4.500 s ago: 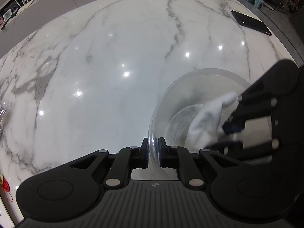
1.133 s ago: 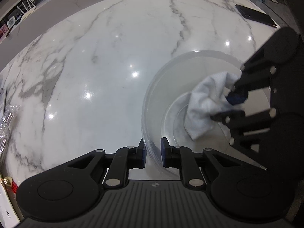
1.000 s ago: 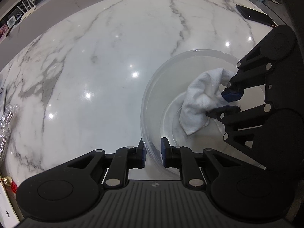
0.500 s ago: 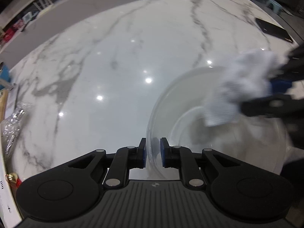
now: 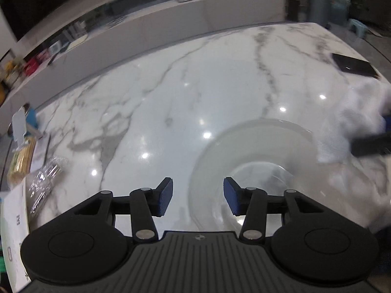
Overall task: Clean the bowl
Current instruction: 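Tilt the bowl with the left gripper while the right gripper lifts the cloth out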
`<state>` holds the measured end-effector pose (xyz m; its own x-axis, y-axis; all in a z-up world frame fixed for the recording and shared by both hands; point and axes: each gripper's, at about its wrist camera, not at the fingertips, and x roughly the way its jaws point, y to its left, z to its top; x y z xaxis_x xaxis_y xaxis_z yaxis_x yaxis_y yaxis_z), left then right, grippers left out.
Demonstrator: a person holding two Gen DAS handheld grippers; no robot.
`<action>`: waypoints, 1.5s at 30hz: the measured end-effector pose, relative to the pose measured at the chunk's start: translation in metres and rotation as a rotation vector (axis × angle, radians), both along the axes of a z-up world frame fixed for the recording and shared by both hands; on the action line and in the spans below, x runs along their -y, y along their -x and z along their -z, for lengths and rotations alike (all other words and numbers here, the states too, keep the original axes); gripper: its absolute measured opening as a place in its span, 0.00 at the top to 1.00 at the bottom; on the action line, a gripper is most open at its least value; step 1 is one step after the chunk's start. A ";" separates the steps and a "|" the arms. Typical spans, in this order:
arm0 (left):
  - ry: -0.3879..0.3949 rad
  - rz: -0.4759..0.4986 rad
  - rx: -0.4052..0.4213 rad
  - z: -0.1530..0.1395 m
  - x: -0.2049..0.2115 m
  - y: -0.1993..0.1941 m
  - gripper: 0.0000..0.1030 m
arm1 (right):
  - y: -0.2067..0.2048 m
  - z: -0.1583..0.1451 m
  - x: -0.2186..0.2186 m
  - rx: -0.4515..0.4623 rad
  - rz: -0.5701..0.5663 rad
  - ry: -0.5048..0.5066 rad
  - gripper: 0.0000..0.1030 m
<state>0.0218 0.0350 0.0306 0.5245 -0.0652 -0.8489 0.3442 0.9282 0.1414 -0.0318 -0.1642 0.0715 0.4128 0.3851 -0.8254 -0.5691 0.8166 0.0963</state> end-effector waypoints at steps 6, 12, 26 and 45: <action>0.107 0.173 -0.005 -0.012 0.014 0.034 0.62 | 0.014 -0.003 0.014 -0.002 0.016 -0.023 0.89; 0.090 0.275 -0.040 -0.002 0.043 0.043 0.62 | 0.012 0.001 0.017 -0.018 0.040 -0.025 0.89; 0.183 0.352 -0.059 -0.011 0.043 0.049 0.64 | 0.004 0.007 0.015 -0.017 0.046 -0.019 0.89; 0.112 0.332 -0.152 0.020 0.053 0.037 0.94 | 0.010 0.015 0.016 -0.044 0.026 0.002 0.89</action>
